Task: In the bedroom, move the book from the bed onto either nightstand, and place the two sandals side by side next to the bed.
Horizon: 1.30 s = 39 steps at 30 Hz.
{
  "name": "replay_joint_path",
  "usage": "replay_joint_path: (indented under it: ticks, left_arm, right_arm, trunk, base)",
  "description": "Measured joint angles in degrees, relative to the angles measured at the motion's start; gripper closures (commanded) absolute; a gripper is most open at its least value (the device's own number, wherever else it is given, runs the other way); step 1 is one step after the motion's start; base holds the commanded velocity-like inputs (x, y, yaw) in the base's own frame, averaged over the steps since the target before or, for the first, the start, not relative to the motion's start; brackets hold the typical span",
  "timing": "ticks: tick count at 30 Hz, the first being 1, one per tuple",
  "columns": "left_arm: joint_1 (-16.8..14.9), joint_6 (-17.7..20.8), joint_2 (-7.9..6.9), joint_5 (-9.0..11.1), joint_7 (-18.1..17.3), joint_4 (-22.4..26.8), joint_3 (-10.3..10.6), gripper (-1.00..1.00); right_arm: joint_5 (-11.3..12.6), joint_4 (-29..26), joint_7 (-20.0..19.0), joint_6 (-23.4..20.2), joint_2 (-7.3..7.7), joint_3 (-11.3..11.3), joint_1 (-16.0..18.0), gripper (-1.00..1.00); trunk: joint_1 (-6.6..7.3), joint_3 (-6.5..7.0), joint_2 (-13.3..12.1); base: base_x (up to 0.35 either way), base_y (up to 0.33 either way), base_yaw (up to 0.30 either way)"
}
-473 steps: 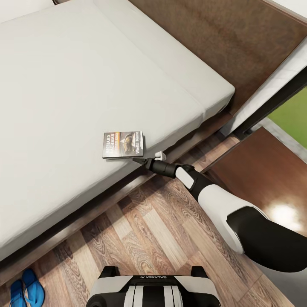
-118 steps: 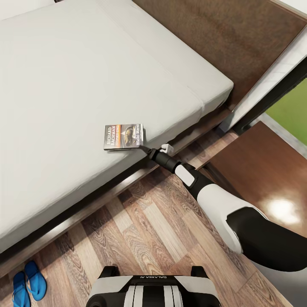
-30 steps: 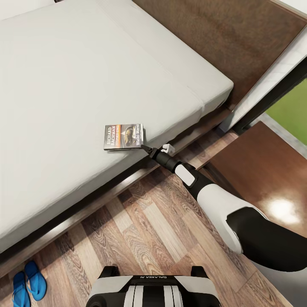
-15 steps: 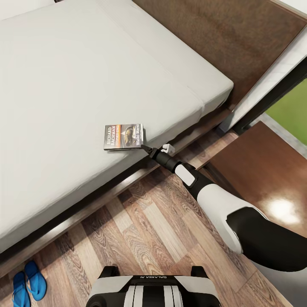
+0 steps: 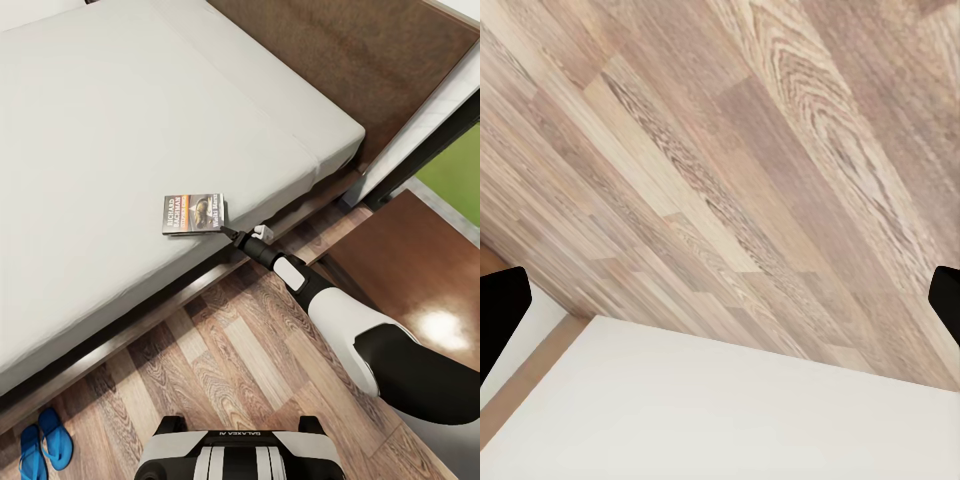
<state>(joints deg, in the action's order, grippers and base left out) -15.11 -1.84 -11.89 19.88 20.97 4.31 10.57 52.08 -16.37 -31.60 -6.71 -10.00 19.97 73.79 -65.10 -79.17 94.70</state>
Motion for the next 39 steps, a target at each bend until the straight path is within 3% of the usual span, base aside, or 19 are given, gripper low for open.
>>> replay_joint_path:
  ticks: [39]
  left_arm:
    - [0.0, 0.0, -0.06, 0.0, -0.01, 0.0, -0.04, -1.0]
  right_arm:
    - [-0.1, -0.01, -0.01, -0.01, 0.0, -0.02, 0.0, -1.0]
  trunk:
    - [0.0, 0.0, 0.0]
  base:
    - [0.009, 0.027, 0.0]
